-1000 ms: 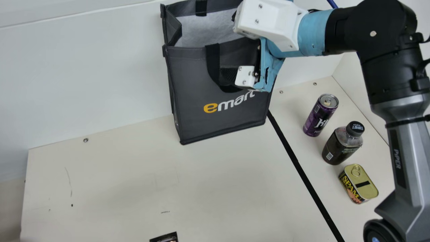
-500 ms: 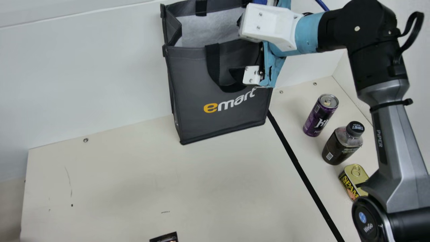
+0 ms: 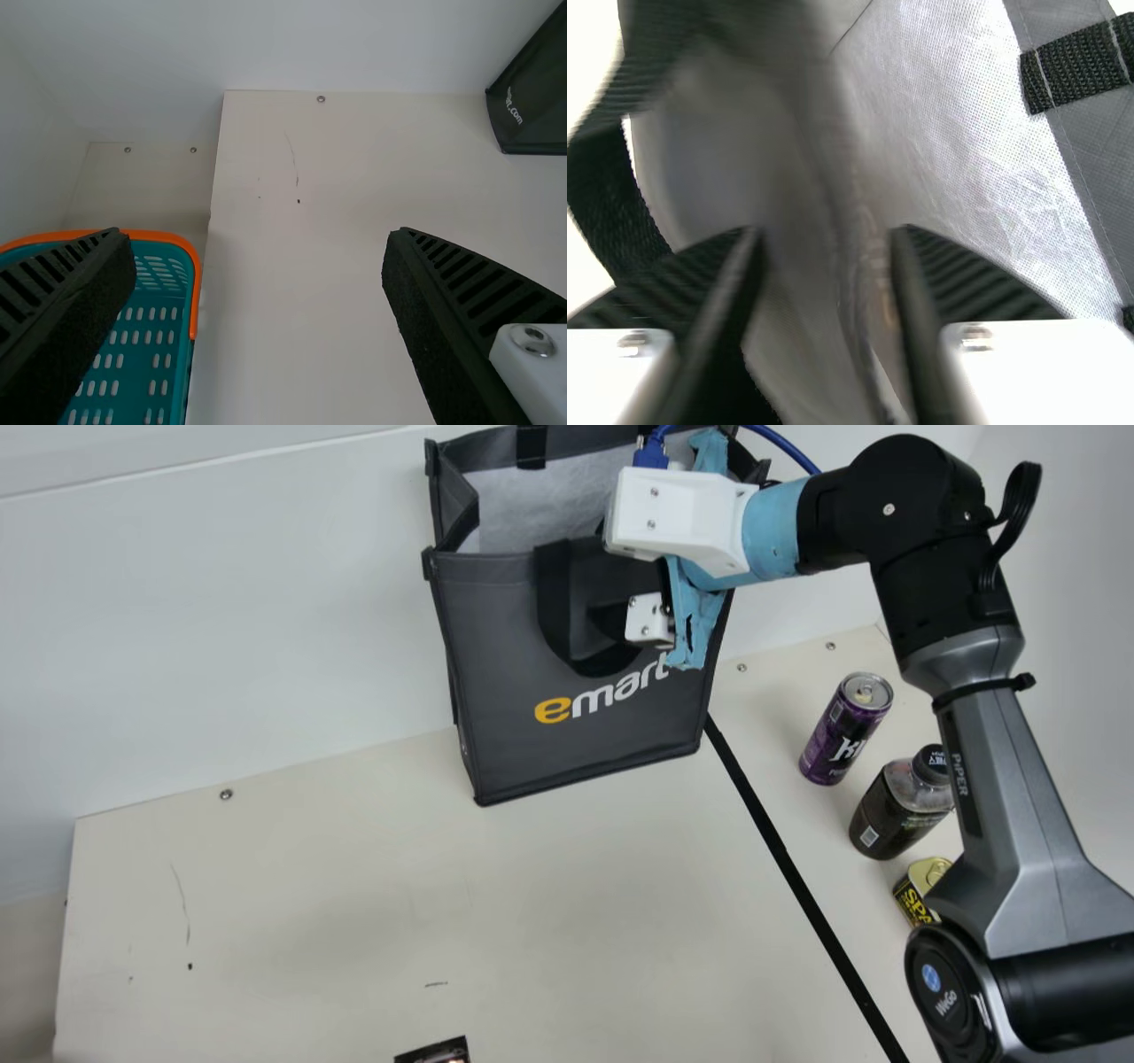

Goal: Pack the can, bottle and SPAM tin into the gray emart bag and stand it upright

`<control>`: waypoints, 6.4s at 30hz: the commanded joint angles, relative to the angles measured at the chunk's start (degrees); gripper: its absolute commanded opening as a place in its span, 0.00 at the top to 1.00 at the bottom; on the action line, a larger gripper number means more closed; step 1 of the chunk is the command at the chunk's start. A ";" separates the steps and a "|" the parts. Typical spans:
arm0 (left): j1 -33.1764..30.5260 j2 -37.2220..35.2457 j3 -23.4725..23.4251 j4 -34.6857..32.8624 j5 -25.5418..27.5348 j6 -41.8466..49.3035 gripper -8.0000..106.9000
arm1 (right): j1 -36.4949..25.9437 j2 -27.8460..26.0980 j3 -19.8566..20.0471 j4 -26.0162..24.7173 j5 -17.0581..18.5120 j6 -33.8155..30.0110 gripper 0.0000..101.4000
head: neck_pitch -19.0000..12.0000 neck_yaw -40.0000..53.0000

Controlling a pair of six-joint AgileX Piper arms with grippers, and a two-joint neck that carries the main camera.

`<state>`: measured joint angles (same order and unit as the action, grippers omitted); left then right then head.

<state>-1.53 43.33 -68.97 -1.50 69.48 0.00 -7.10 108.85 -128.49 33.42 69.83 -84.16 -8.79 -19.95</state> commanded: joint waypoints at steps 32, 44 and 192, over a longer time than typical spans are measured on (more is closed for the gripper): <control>0.00 0.00 0.00 0.00 0.00 0.00 0.15 | -0.35 -7.92 3.25 1.21 0.07 3.09 1.00 | -1.21 -0.05; 0.00 0.00 0.00 0.00 0.00 0.00 0.15 | 1.02 -15.71 8.11 0.11 0.07 5.61 1.00 | -1.21 -0.05; 0.00 0.00 0.00 0.00 0.00 0.00 0.15 | 46.27 -57.68 33.21 -33.52 0.07 57.17 0.06 | -1.21 -0.05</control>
<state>-1.53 43.33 -68.97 -1.50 69.48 0.00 39.13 51.23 -94.70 0.46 69.94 -27.57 -8.79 -19.86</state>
